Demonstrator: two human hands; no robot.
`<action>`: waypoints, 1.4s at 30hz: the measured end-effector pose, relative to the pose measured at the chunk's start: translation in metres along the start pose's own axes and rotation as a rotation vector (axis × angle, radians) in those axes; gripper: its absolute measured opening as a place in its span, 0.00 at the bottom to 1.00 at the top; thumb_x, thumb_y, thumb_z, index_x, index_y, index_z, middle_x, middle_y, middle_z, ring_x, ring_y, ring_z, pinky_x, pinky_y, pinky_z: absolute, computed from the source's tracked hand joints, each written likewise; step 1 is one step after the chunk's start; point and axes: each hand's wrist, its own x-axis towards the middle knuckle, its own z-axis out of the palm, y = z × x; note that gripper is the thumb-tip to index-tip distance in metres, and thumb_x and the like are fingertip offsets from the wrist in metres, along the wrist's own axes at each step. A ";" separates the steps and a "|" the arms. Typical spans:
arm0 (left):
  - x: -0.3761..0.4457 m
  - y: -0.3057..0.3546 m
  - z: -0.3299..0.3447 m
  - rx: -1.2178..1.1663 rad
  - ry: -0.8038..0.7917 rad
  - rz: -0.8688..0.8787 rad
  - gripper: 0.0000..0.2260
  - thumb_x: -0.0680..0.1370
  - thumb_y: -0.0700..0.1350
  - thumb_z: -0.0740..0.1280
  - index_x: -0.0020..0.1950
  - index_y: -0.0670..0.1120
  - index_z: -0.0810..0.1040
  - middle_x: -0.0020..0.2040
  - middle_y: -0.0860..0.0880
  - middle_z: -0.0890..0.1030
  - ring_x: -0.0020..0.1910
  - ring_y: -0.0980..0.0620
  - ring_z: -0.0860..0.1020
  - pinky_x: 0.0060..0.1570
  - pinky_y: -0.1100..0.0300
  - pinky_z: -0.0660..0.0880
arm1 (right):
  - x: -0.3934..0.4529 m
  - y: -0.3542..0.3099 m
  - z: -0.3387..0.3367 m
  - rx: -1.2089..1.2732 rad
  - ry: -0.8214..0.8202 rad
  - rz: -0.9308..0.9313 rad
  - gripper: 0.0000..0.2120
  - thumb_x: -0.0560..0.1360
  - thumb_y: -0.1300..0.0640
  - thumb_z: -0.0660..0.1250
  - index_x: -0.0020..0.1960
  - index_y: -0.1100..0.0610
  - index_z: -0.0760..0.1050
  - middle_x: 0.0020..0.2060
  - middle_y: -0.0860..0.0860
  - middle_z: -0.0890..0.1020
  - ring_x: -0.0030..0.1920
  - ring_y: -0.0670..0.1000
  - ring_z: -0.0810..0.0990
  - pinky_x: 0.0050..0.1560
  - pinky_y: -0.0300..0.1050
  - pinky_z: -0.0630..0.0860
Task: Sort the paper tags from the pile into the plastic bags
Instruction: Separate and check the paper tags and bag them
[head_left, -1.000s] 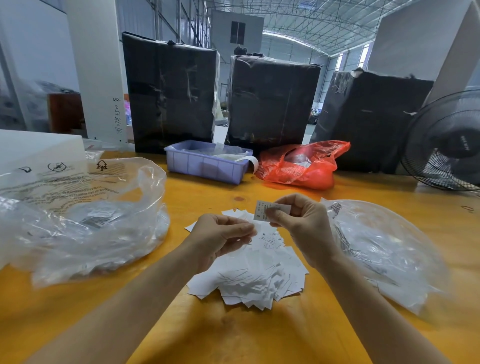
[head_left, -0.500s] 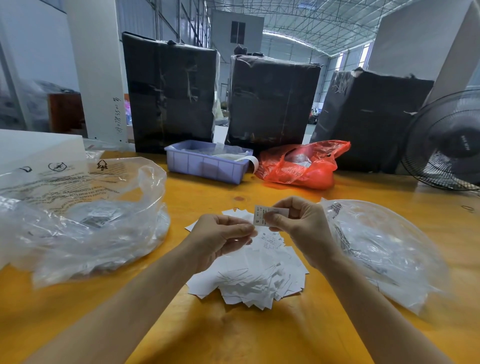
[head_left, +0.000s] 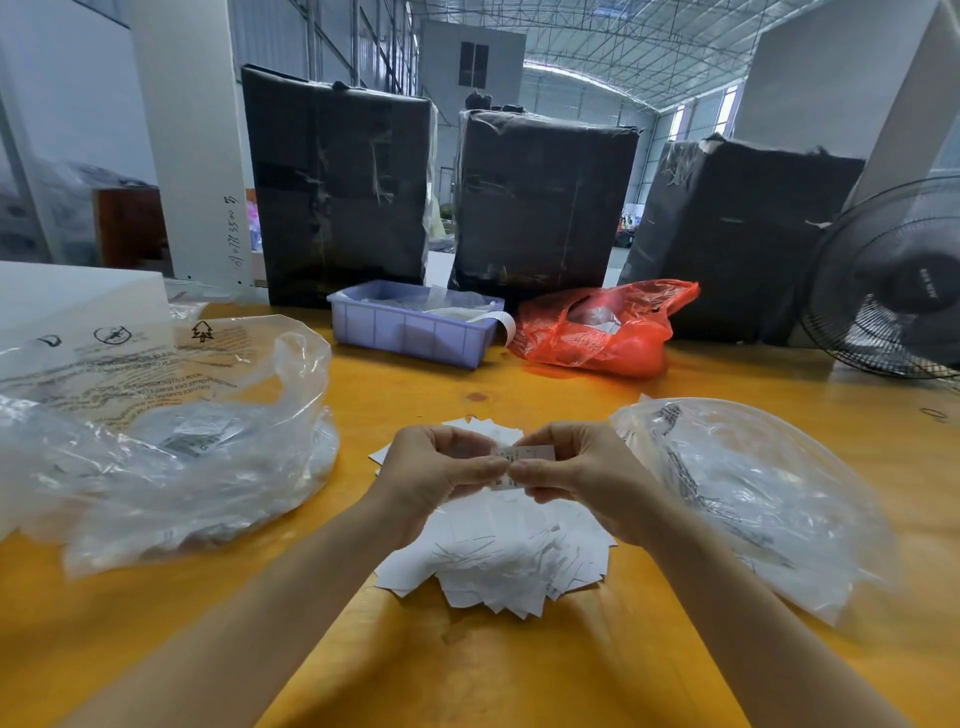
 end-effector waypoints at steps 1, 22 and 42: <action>0.000 -0.001 0.001 0.008 -0.001 0.007 0.07 0.66 0.35 0.76 0.40 0.42 0.81 0.36 0.48 0.85 0.35 0.53 0.83 0.34 0.66 0.77 | 0.000 0.001 0.000 -0.023 -0.008 -0.003 0.08 0.69 0.66 0.73 0.48 0.64 0.80 0.34 0.54 0.81 0.31 0.45 0.79 0.33 0.36 0.76; -0.006 0.002 0.015 -0.260 0.295 -0.104 0.11 0.71 0.46 0.74 0.49 0.41 0.83 0.40 0.45 0.83 0.39 0.49 0.80 0.37 0.59 0.74 | -0.006 -0.005 0.027 -0.195 0.186 -0.307 0.04 0.69 0.58 0.75 0.43 0.53 0.83 0.41 0.50 0.84 0.41 0.44 0.81 0.44 0.36 0.77; 0.000 0.030 -0.021 0.193 -0.039 -0.174 0.06 0.70 0.39 0.74 0.44 0.38 0.83 0.32 0.46 0.83 0.27 0.56 0.78 0.28 0.67 0.75 | -0.004 -0.006 0.015 0.264 0.266 0.033 0.06 0.72 0.67 0.69 0.48 0.62 0.77 0.39 0.60 0.84 0.36 0.52 0.84 0.40 0.42 0.82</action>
